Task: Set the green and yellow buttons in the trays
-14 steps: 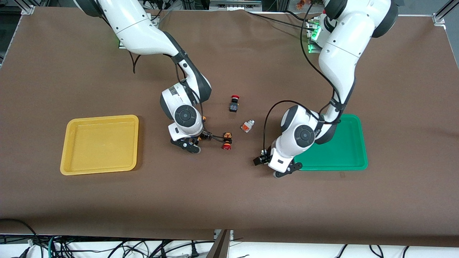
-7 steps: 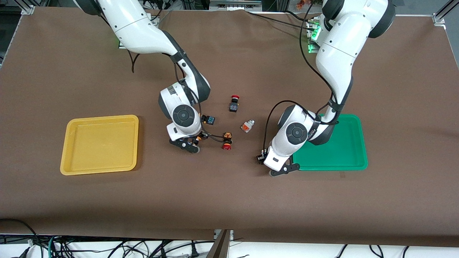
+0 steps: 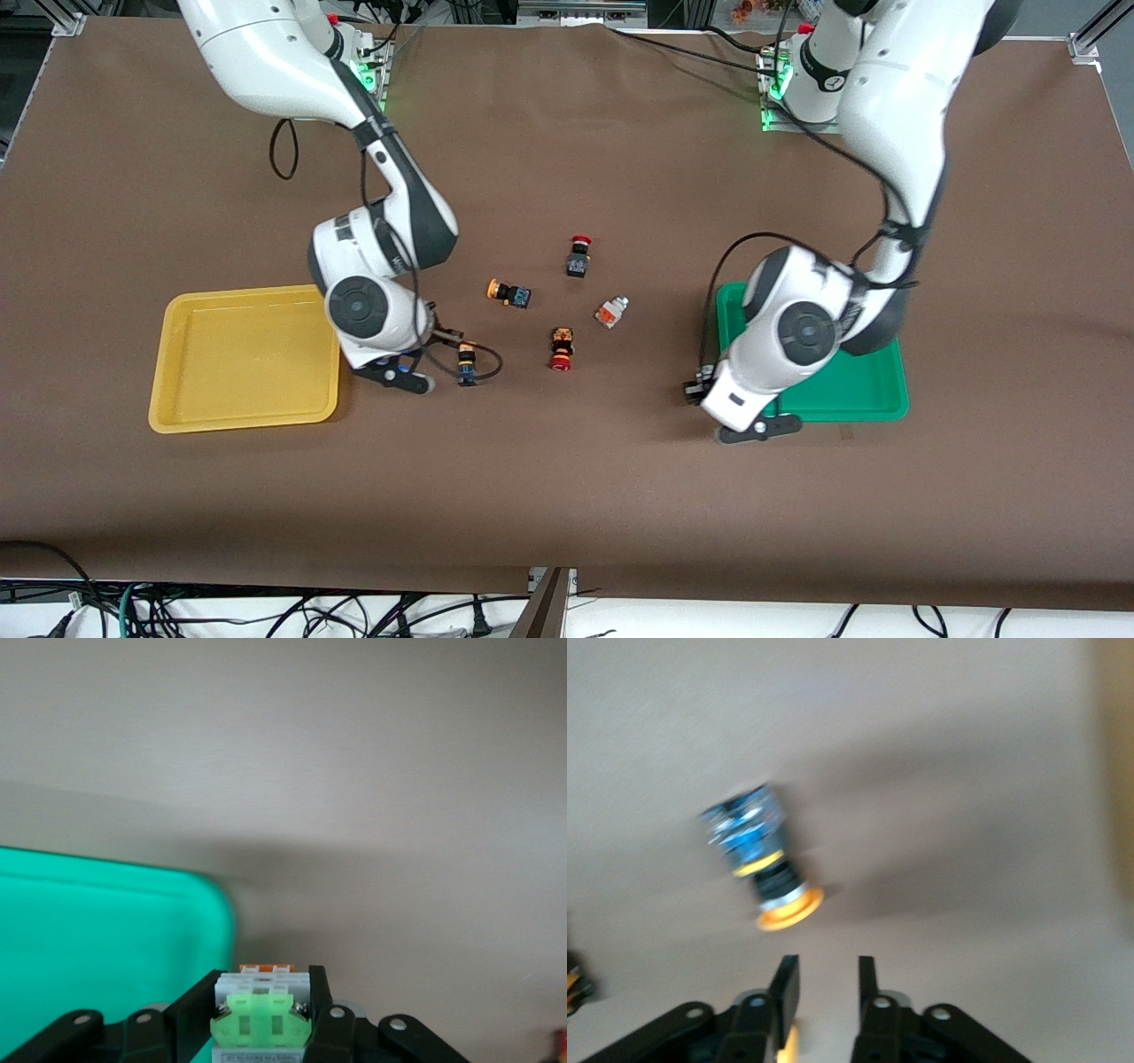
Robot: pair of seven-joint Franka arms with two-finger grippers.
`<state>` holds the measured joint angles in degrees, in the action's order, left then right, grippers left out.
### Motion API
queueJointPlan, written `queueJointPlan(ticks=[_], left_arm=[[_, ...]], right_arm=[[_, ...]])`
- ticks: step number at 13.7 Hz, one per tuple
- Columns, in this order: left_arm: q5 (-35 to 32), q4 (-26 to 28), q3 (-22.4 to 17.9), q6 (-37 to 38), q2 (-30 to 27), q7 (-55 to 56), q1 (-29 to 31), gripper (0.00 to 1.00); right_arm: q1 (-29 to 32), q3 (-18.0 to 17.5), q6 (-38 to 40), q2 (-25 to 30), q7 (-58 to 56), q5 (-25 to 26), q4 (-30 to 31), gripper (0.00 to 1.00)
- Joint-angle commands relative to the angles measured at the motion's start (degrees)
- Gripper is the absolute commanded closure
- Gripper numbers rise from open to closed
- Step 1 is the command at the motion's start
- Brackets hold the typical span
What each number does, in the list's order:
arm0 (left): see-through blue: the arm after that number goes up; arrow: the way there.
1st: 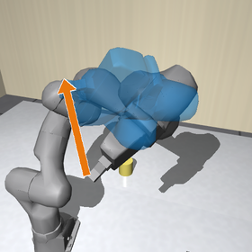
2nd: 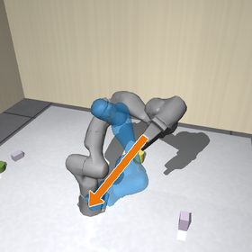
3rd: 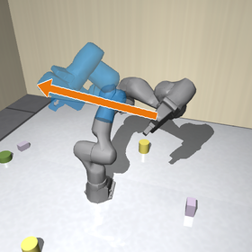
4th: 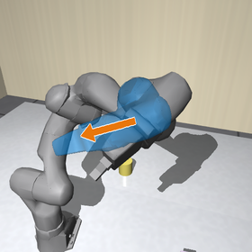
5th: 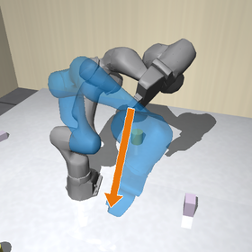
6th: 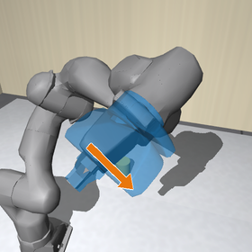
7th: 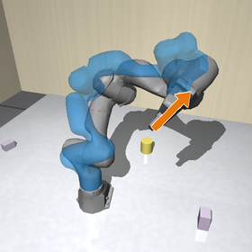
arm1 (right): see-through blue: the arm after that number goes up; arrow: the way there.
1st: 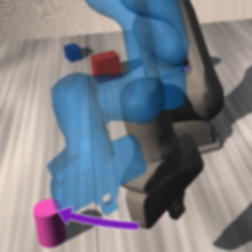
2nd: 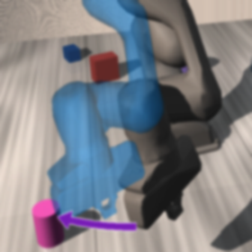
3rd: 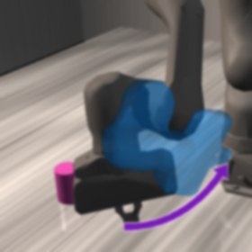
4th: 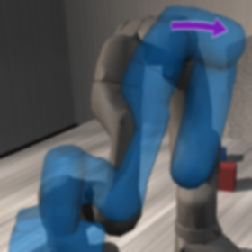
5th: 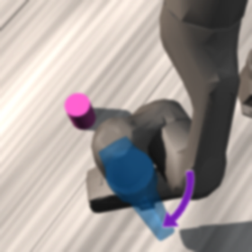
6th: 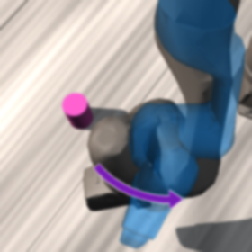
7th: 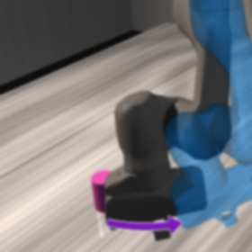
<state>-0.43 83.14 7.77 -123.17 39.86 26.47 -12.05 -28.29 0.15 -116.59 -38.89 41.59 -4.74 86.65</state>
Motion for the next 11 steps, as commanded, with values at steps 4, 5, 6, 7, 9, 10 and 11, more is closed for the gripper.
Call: queueJointPlan(ticks=[4, 5, 6, 7, 9, 10, 11], left_arm=[[-1.4, 15.8, 0.4, -3.0, -3.8, -13.6, 8.4, 0.55], [-1.4, 16.0, 0.4, -2.5, -3.8, -13.6, 8.4, 0.23], [-1.4, 15.1, 0.5, -1.3, -4.0, -13.7, 8.4, 0.00], [-1.4, 13.6, 0.8, 0.4, -5.0, -13.7, 8.3, 0.00], [-1.0, 8.1, 4.2, 7.3, -5.6, -13.0, 5.9, 0.00], [-1.6, 7.0, 6.1, 8.7, -5.4, -13.1, 4.2, 0.00], [-2.8, 6.3, 6.5, 8.0, -4.5, -13.2, 0.2, 0.00]], right_arm=[[-0.5, 0.5, -9.6, -2.3, -4.5, 3.9, -1.1, 0.00], [0.4, 0.5, -12.4, -3.0, -6.6, 4.0, -1.1, 0.00], [1.2, 0.4, -14.9, -3.6, -8.9, 4.0, -1.1, 0.00], [1.7, 0.4, -16.5, -4.5, -10.0, 4.0, -1.1, 0.00], [1.5, 0.4, -22.1, -7.0, -10.1, 4.0, -1.1, 0.00], [1.2, 0.4, -24.8, -8.2, -10.1, 4.0, -1.1, 0.00], [1.1, 0.4, -26.8, -9.0, -10.1, 4.0, -1.1, 0.00]])
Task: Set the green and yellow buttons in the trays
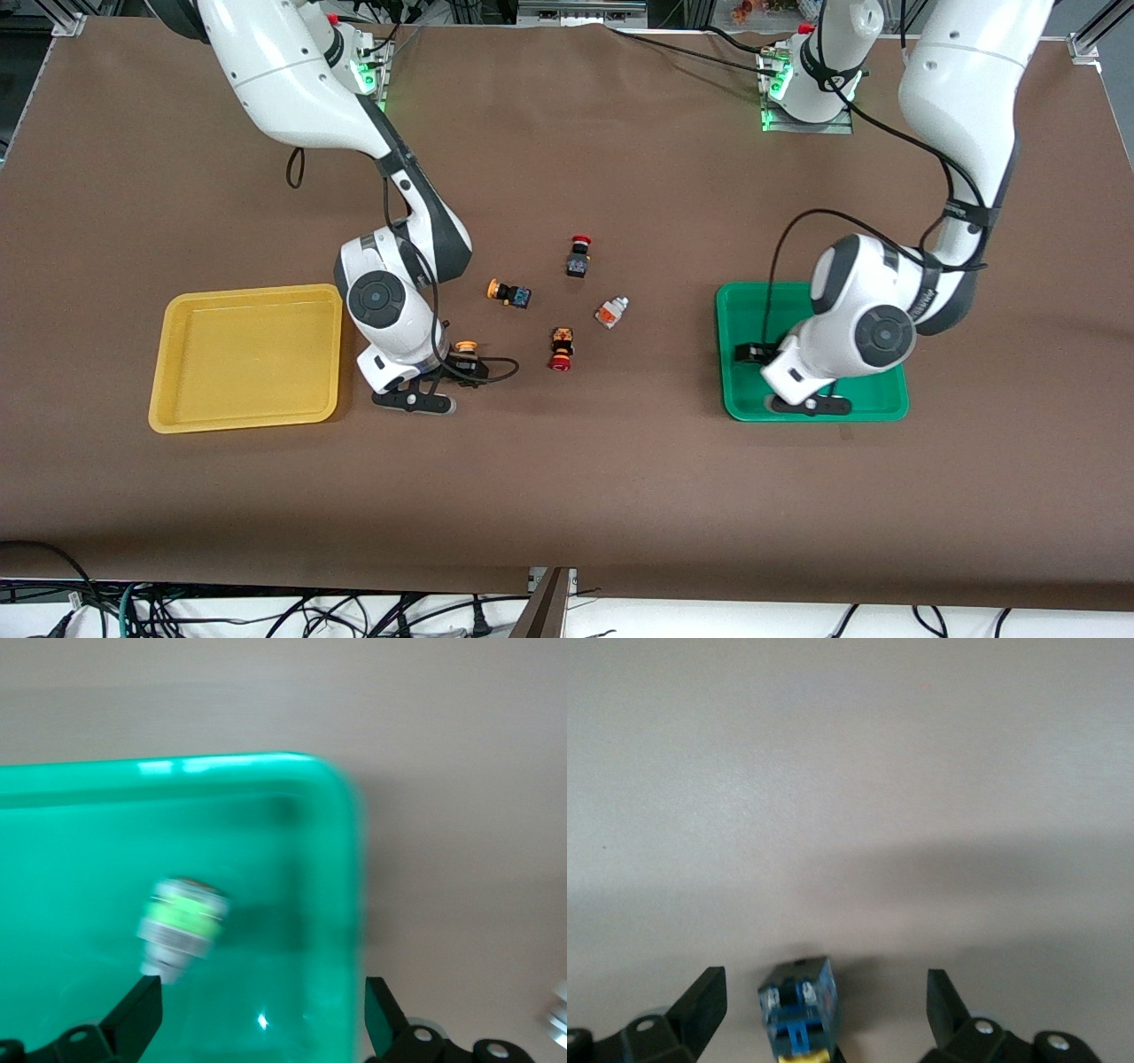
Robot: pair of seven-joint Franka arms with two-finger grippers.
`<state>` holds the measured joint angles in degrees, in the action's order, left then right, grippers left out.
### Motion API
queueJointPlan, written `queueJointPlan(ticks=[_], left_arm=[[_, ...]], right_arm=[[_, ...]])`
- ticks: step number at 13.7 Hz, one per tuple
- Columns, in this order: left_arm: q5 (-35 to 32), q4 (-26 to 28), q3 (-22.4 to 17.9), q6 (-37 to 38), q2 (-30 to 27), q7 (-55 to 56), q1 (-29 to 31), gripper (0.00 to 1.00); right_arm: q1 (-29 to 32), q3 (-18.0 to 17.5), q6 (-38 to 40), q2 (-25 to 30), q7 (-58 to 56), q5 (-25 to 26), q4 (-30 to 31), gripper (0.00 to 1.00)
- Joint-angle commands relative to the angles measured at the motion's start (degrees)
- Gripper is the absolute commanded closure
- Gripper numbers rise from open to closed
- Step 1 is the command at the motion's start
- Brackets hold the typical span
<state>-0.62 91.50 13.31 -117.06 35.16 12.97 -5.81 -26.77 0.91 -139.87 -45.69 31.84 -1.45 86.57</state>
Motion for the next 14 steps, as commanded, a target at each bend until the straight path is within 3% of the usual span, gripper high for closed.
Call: queueJointPlan(ticks=[1, 4, 5, 6, 8, 11, 14], left_arm=[[-2.6, -2.0, 0.8, -0.8, 1.9, 0.3, -9.2, 0.00], [-3.4, -1.8, 1.1, -17.3, 8.7, -3.3, -15.6, 0.00], [-3.9, -1.9, 1.0, -19.9, 11.6, -6.2, -16.4, 0.00], [-6.1, -1.9, 1.1, -22.7, 13.6, -8.1, -16.6, 0.00], [-9.0, -1.9, 0.9, -23.8, 14.6, -8.2, -18.5, 0.00], [-11.8, -1.6, 0.9, -23.8, 14.3, -8.4, -17.8, 0.00], [-10.8, -1.8, 1.6, -22.6, 12.1, -8.1, -17.1, 0.00]], right_arm=[[-0.6, -0.4, -4.1, -2.5, -0.4, 0.7, -1.1, 0.00], [-1.3, -0.4, -4.1, -2.4, -0.7, 0.8, -1.1, 0.03], [-1.3, -0.4, -3.6, -2.1, -1.2, 0.9, -0.8, 0.25], [-1.3, -0.4, -2.8, -2.0, -1.4, 0.9, -0.7, 0.57], [-1.0, -0.4, -0.4, -1.8, -1.6, 0.9, -0.9, 1.00], [0.9, -0.4, 2.5, -1.0, -3.6, 0.7, -1.0, 1.00], [8.5, -0.6, 10.2, 1.9, -18.3, -0.2, -1.1, 1.00]])
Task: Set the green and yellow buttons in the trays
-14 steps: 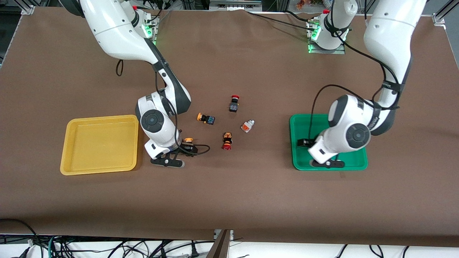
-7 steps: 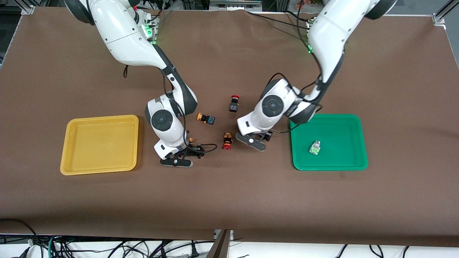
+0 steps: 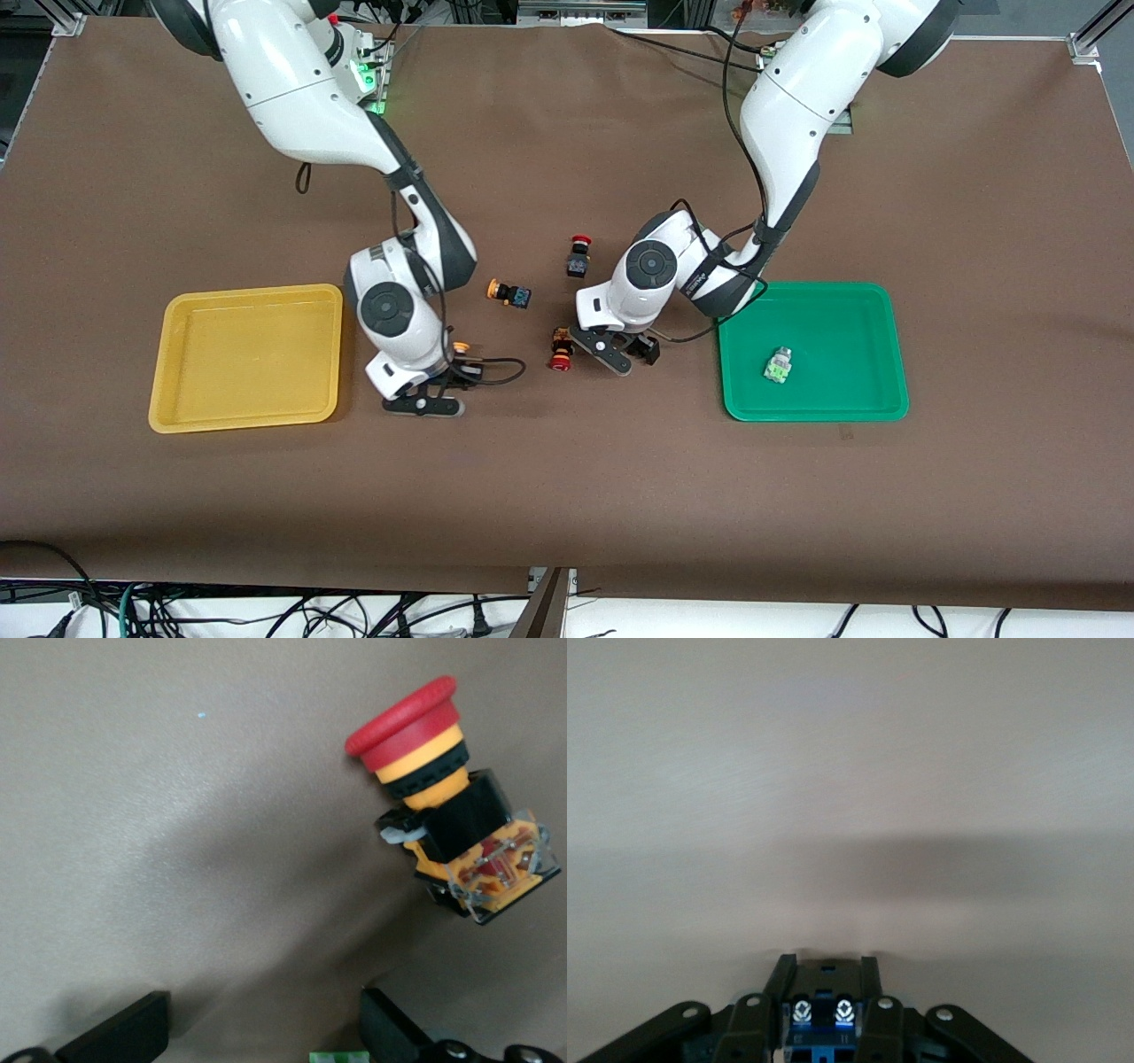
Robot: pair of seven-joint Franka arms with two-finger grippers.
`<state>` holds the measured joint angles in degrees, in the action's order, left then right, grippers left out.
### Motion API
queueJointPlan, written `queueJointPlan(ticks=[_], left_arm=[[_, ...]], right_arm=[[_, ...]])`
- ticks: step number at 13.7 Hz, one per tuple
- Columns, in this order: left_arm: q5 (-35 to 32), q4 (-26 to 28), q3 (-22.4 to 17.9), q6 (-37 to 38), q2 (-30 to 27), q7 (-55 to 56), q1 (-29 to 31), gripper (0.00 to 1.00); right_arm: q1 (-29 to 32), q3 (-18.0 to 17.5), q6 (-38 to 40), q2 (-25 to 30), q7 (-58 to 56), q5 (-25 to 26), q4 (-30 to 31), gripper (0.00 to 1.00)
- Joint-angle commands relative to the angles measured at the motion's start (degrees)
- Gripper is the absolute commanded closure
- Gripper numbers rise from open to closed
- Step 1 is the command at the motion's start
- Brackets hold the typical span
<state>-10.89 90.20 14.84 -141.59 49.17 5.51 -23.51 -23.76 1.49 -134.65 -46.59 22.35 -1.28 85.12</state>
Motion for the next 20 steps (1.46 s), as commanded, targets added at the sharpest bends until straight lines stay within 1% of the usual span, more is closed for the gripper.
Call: queueJointPlan(ticks=[1, 2, 3, 4, 5, 6, 7, 8, 9, 10, 11, 12, 13, 14, 15, 16, 17, 19, 20], left_arm=[[1.1, -0.5, 1.8, 4.3, -3.0, -0.6, 2.1, 0.00], [3.6, -0.5, 4.6, 6.4, -3.2, -0.2, 3.2, 0.00], [3.8, 0.1, 5.5, 7.4, -4.2, 0.3, 3.8, 0.00], [3.8, 0.2, 5.5, 8.8, -5.0, 0.5, 3.8, 0.00], [3.8, 0.3, 5.5, 10.6, -5.1, 0.5, 3.8, 0.00], [3.9, 0.8, 5.5, 10.8, -5.0, 0.5, 3.4, 0.00], [3.8, 1.5, 5.4, 10.6, -4.7, 0.5, 3.4, 0.00], [3.8, 2.5, 5.4, 10.5, -4.6, 0.6, 3.6, 0.00], [3.7, 3.5, 5.4, 9.9, -4.8, 0.6, 4.0, 0.00], [3.7, 4.0, 5.4, 9.2, -4.8, 0.6, 4.1, 0.00], [3.5, 4.2, 5.3, 8.4, -4.7, 0.4, 4.0, 0.20], [3.4, 4.2, 5.1, 8.2, -4.5, 0.4, 3.9, 0.41], [3.2, 4.2, 5.0, 8.2, -4.5, -0.1, 3.8, 0.68], [2.0, 4.1, 5.0, 8.3, -4.6, -0.2, 3.8, 0.87], [1.8, 4.0, 5.1, 8.7, -5.0, 0.0, 4.2, 1.00], [1.8, 4.1, 4.9, 9.0, -6.4, -0.2, 4.8, 1.00], [1.8, 3.6, 4.7, 11.2, -9.2, -1.3, 8.3, 1.00], [2.7, 0.9, 7.6, 20.4, -12.9, -7.2, 18.4, 1.00], [2.7, 0.2, 8.1, 24.1, -13.8, -10.6, 22.9, 1.00]], right_arm=[[8.1, -1.1, 7.3, 3.7, -13.9, -0.5, 0.3, 1.00], [10.4, -1.0, 9.7, 4.2, -18.3, -0.5, 0.3, 1.00], [12.3, -0.9, 11.8, 5.0, -21.7, -0.3, 0.4, 1.00], [13.7, -0.4, 13.9, 5.4, -23.9, 0.2, 0.4, 1.00], [14.7, 1.0, 16.5, 5.5, -26.6, 0.4, 0.4, 1.00], [15.1, 3.5, 18.3, 5.4, -30.2, 0.4, 0.7, 1.00], [15.8, 5.2, 18.5, 5.1, -33.2, 0.1, 1.1, 1.00], [17.8, 5.4, 18.6, 4.8, -33.9, -0.1, 1.5, 0.58], [19.3, 5.1, 18.6, 4.6, -33.9, -0.5, 2.0, 0.01], [19.4, 5.0, 18.6, 4.5, -33.7, -0.6, 2.3, 0.00], [19.1, 4.8, 18.7, 4.6, -33.2, -0.6, 2.3, 0.00], [18.4, 3.4, 19.6, 5.2, -32.9, -0.6, 2.1, 0.00], [18.0, 1.0, 21.4, 6.0, -32.7, -0.6, 1.4, 0.00], [17.4, -2.1, 22.5, 6.9, -31.8, -0.6, 0.5, 0.00], [15.7, -4.8, 22.4, 7.6, -28.7, -0.5, 0.1, 0.00], [13.3, -5.5, 22.4, 7.7, -24.8, -0.3, -0.1, 0.00], [10.1, -5.7, 22.2, 7.7, -22.5, -0.1, -0.1, 0.00], [3.4, -5.5, 21.9, 7.7, -23.0, 0.9, 0.0, 0.00], [1.2, -5.6, 22.2, 7.7, -23.1, 1.0, 0.0, 0.00]])
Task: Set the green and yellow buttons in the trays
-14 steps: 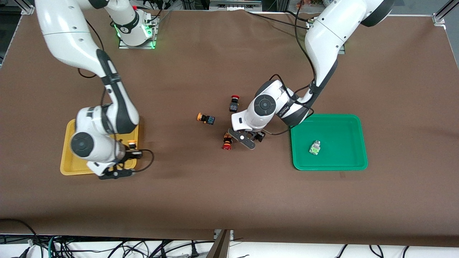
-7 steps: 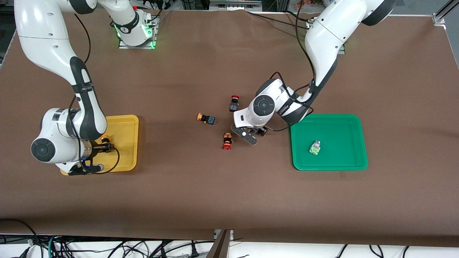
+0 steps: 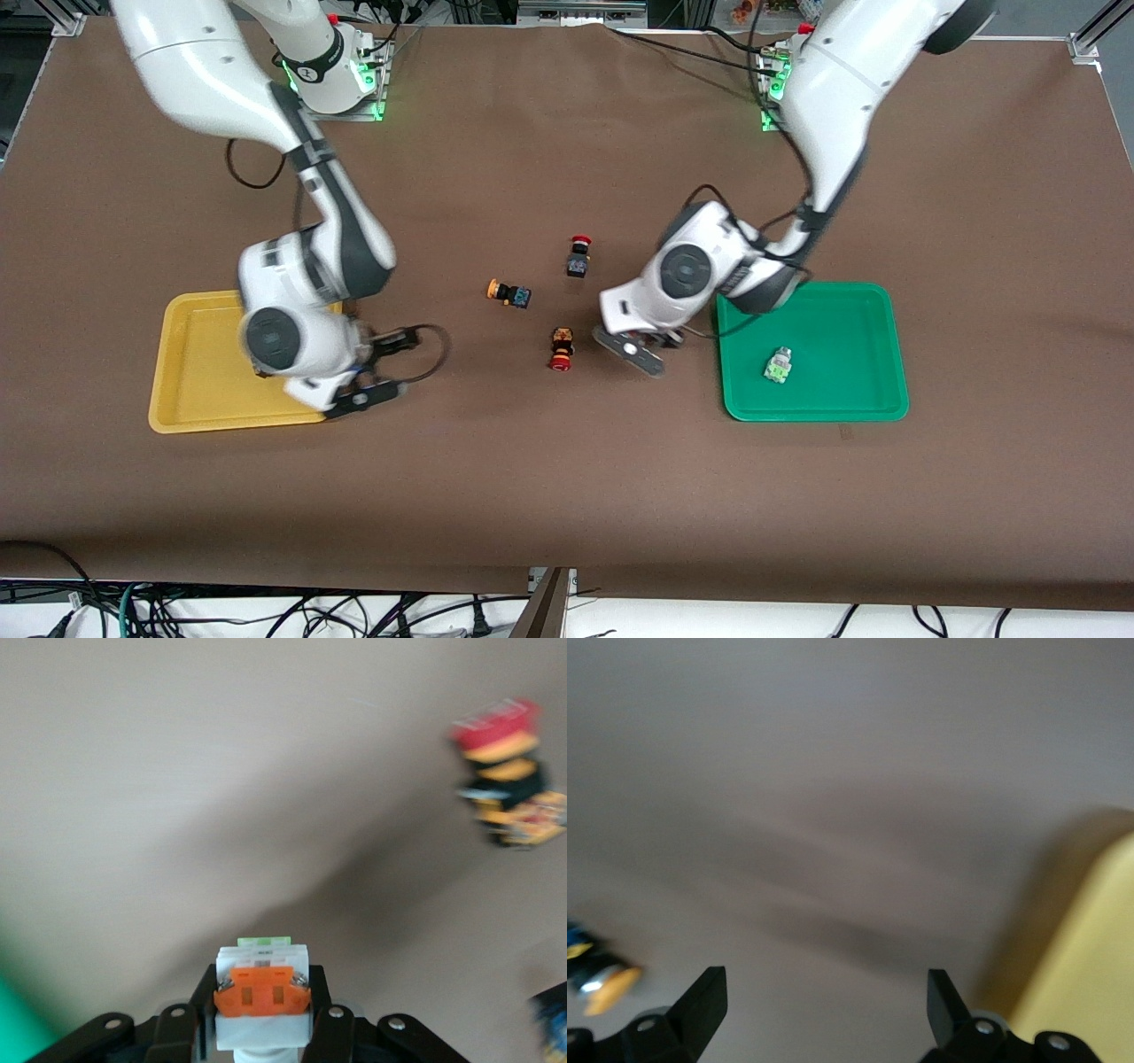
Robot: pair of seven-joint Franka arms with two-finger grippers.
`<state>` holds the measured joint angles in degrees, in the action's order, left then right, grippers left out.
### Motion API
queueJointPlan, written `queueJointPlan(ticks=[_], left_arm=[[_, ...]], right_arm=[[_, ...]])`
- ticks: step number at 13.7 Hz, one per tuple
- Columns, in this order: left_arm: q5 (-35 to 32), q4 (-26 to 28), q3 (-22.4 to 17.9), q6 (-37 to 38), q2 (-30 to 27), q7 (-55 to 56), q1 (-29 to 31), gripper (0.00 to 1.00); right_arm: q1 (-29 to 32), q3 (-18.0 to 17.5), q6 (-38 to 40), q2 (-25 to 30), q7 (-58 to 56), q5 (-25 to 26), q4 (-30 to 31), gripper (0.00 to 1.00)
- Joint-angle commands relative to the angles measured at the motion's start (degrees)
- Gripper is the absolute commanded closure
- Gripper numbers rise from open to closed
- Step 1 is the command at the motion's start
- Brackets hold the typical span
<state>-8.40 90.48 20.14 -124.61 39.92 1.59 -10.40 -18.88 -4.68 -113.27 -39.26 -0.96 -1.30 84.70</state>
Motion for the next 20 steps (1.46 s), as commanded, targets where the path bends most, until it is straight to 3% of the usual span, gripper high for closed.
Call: queueJointPlan(ticks=[1, 4, 5, 6, 7, 8, 10, 12, 15, 17, 20], left_arm=[[0.2, 0.1, 2.8, 9.5, -5.6, -8.9, 13.3, 1.00], [0.1, 2.4, 2.8, 11.8, -5.5, -15.3, 23.0, 1.00], [0.1, 3.5, 2.8, 11.7, -5.3, -16.3, 24.5, 0.96], [0.1, 4.5, 2.7, 11.1, -4.9, -16.3, 25.7, 0.70], [-0.4, 4.8, 2.7, 10.4, -3.3, -17.0, 26.6, 0.06], [-0.3, 5.0, 2.9, 9.5, -2.5, -17.6, 28.0, 0.00], [0.3, 4.2, 3.2, 11.2, -3.7, -17.6, 28.2, 0.00], [1.5, 0.0, 4.9, 20.0, -8.4, -17.2, 28.2, 0.00], [1.2, -15.0, 7.9, 38.6, -12.7, -18.0, 28.0, 0.00], [0.8, -23.6, 8.5, 41.6, -12.7, -18.9, 27.5, 0.00], [0.8, -24.3, 7.8, 44.8, -18.5, -23.1, 28.0, 0.00]], right_arm=[[-5.4, 0.5, 0.9, 0.3, 0.1, 1.0, 0.8, 0.00], [-9.1, -0.8, 0.7, 0.3, -0.5, 0.9, 1.1, 0.00], [-9.8, -1.6, 0.6, 0.7, -0.5, 0.9, 1.8, 0.00], [-10.0, -2.5, 0.3, 1.4, -0.5, 1.0, 2.6, 0.00], [-10.5, -3.0, -0.4, 2.0, -0.5, 1.0, 4.0, 0.00], [-11.2, -3.2, -2.1, 3.5, -0.5, 1.1, 6.3, 0.00], [-12.4, -3.2, -8.7, 6.3, -0.5, 1.2, 13.3, 0.00], [-13.7, -3.2, -15.9, 7.7, -0.4, 1.3, 19.0, 0.00], [-15.6, -3.1, -25.1, 7.7, -0.4, 1.6, 24.2, 0.00], [-15.7, -3.0, -29.4, 7.1, -0.5, 3.0, 25.9, 0.00], [-15.6, -2.9, -32.1, 5.4, -0.5, 6.4, 25.7, 0.00]])
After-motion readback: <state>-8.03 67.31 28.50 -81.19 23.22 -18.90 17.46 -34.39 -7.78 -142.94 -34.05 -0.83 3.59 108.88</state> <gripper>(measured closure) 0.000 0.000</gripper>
